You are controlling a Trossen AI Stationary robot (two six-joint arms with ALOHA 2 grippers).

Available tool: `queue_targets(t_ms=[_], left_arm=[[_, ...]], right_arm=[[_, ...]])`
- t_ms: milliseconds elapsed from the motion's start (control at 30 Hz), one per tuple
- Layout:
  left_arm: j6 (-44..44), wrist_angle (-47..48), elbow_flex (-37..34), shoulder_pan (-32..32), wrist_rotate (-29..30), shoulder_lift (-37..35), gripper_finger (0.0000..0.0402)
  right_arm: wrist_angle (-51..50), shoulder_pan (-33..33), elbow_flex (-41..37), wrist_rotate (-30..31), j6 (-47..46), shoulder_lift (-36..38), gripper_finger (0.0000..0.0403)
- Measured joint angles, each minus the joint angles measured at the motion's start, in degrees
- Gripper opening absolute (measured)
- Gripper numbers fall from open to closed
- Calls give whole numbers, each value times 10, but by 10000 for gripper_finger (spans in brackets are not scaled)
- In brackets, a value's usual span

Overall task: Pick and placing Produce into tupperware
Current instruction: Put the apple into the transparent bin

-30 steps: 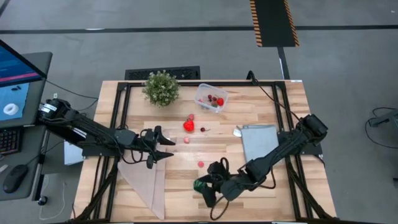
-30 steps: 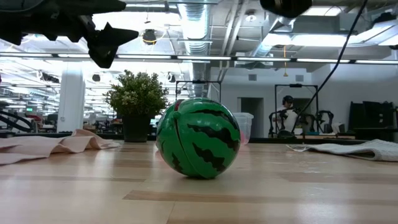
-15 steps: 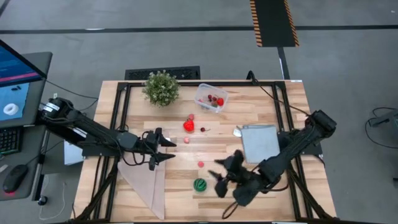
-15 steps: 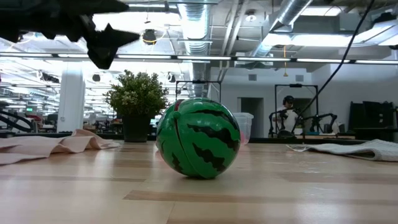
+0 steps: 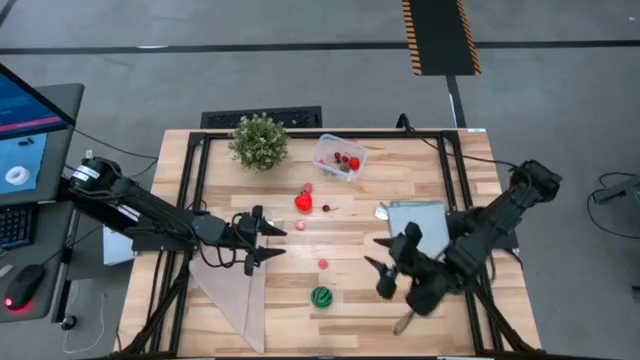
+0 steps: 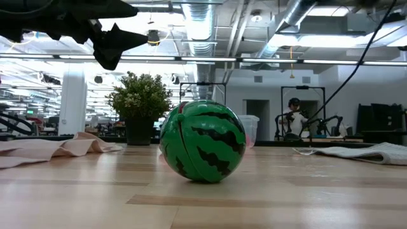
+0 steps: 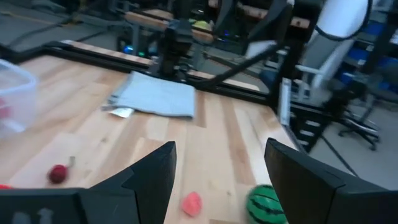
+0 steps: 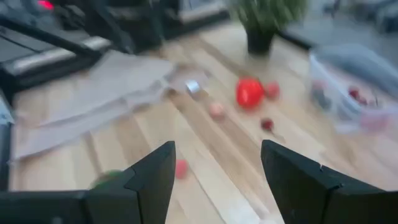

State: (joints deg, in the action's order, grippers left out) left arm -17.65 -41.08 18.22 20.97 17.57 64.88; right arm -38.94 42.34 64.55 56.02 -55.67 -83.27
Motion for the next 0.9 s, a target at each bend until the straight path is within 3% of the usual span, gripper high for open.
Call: queue_targets(t_ms=[100, 467, 733, 900], left_arm=[[0, 0, 0, -1, 25, 0, 236], [11, 13, 0, -1, 37, 0, 236], [6, 35, 0, -1, 39, 0, 236], [-4, 37, 0, -1, 49, -3, 236]], right_arm=[[13, -57, -31, -46, -10, 12, 260], [28, -206, -39, -49, 137, 9, 260], [168, -283, -40, -112, 270, -17, 260], [226, -317, -39, -130, 259, -38, 260]])
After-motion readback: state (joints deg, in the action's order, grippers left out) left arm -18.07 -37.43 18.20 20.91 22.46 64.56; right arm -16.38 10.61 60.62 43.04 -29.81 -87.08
